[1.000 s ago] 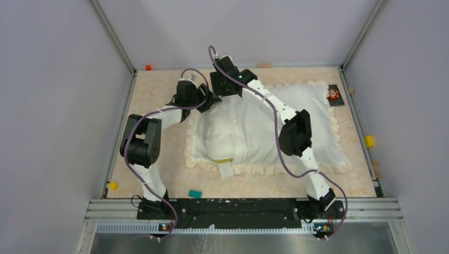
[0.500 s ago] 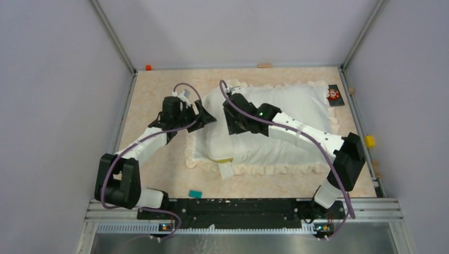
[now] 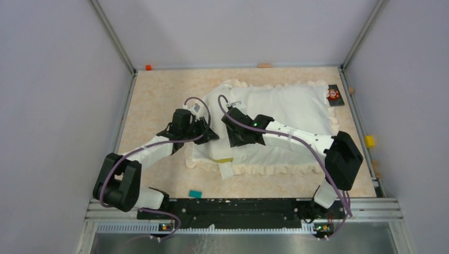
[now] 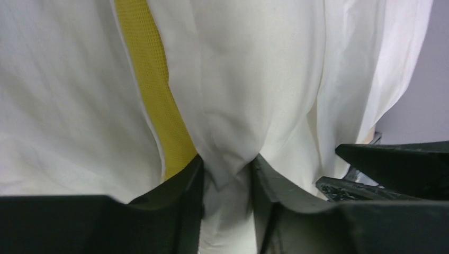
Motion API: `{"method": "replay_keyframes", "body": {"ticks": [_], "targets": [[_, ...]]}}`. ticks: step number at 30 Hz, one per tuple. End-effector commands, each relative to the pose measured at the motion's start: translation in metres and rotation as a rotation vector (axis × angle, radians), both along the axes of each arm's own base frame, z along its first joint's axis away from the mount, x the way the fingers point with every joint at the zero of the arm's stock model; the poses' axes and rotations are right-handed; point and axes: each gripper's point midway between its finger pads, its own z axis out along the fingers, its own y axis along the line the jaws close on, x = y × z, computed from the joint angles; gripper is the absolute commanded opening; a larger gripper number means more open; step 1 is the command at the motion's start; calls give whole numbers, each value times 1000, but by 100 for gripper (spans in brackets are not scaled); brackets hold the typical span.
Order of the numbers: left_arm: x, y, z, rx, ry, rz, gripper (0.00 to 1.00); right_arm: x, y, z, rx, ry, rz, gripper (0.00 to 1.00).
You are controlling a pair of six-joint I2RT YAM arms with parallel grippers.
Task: Put the pillow into the pillowcase
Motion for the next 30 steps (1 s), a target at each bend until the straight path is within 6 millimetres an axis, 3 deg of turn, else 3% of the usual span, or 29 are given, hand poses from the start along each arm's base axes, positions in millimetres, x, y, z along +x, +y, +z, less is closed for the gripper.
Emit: {"method": "replay_keyframes", "body": {"ticks": [1, 4, 8, 10, 16, 21, 22, 25, 26, 27, 30], "targets": [[1, -11, 1, -46, -31, -4, 16, 5, 16, 7, 56, -24, 6, 32], [0, -17, 3, -57, -34, -4, 0, 3, 29, 22, 76, -29, 29, 0], [-2, -39, 17, -89, -58, -22, 0, -21, 76, 69, 165, -77, 141, 0], [-6, -49, 22, -95, -63, -28, 0, -30, 94, 82, 206, -74, 183, 0], [-22, -43, 11, -86, -26, 12, 0, -40, 92, 48, 193, -16, 183, 0], [-39, -35, 12, -92, -6, 8, 1, -40, 82, 54, 196, -42, 177, 0], [-41, -33, 13, -87, -12, 11, 6, -38, 78, 59, 189, -57, 173, 3], [-37, -23, 22, -41, -51, 41, 39, -27, 69, 79, 178, -112, 166, 36], [-30, -18, 28, -21, -72, 74, 44, -20, 65, 85, 180, -129, 160, 44], [-25, -11, 31, 4, -80, 101, 48, -12, 61, 91, 182, -145, 153, 49], [2, 3, 54, 1, -134, 146, 66, 20, 44, 104, 172, -182, 108, 51]]}}
